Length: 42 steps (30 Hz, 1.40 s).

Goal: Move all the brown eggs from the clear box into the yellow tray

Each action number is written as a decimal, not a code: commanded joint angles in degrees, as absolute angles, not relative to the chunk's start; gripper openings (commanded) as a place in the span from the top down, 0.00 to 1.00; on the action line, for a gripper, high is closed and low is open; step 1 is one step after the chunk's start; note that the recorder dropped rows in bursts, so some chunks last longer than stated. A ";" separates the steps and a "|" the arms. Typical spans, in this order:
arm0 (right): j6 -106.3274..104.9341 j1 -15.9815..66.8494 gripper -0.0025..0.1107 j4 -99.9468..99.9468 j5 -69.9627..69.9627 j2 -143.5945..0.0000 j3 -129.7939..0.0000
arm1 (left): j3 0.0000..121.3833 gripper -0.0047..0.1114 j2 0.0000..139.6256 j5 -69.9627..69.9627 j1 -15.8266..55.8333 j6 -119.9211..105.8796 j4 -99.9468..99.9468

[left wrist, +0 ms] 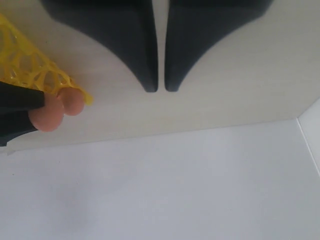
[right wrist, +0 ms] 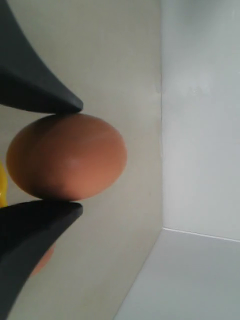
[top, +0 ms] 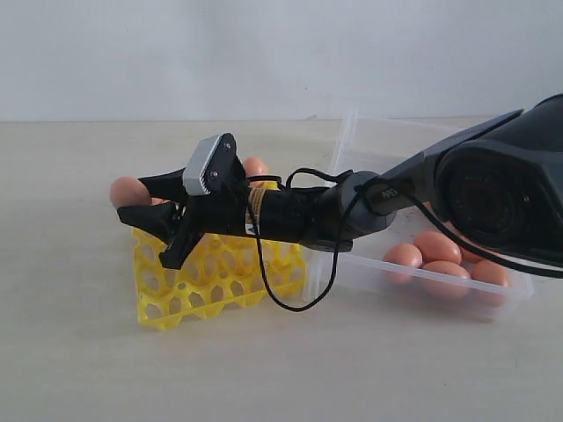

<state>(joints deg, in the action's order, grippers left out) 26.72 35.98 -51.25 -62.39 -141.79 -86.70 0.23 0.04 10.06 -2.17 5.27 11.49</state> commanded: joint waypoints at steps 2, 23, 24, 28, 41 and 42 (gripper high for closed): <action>25.69 35.88 0.98 -50.46 -60.95 -142.66 -86.95 | 0.00 0.93 0.00 9.88 -1.89 5.56 11.46; 37.76 36.00 0.98 -54.64 -53.56 -144.21 -86.95 | 0.00 0.93 0.00 9.88 -1.89 5.56 11.46; 37.76 36.00 0.98 -54.64 -54.63 -144.61 -86.95 | 0.00 0.93 0.00 9.88 -1.89 5.56 11.46; 37.53 36.00 0.98 -55.17 -57.93 -144.61 -86.95 | 0.00 0.93 0.00 9.88 -1.89 5.56 11.46; 35.87 36.00 0.98 -57.57 -50.21 -144.61 -86.95 | 0.00 0.93 0.00 9.88 -1.89 5.56 11.46; 35.65 36.00 0.98 -56.77 -50.33 -144.61 -86.95 | 0.00 0.93 0.00 9.88 -1.89 5.56 11.46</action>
<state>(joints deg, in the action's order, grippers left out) 35.76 35.98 -57.08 -54.66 -142.75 -87.67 0.23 0.04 10.06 -2.17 5.27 11.49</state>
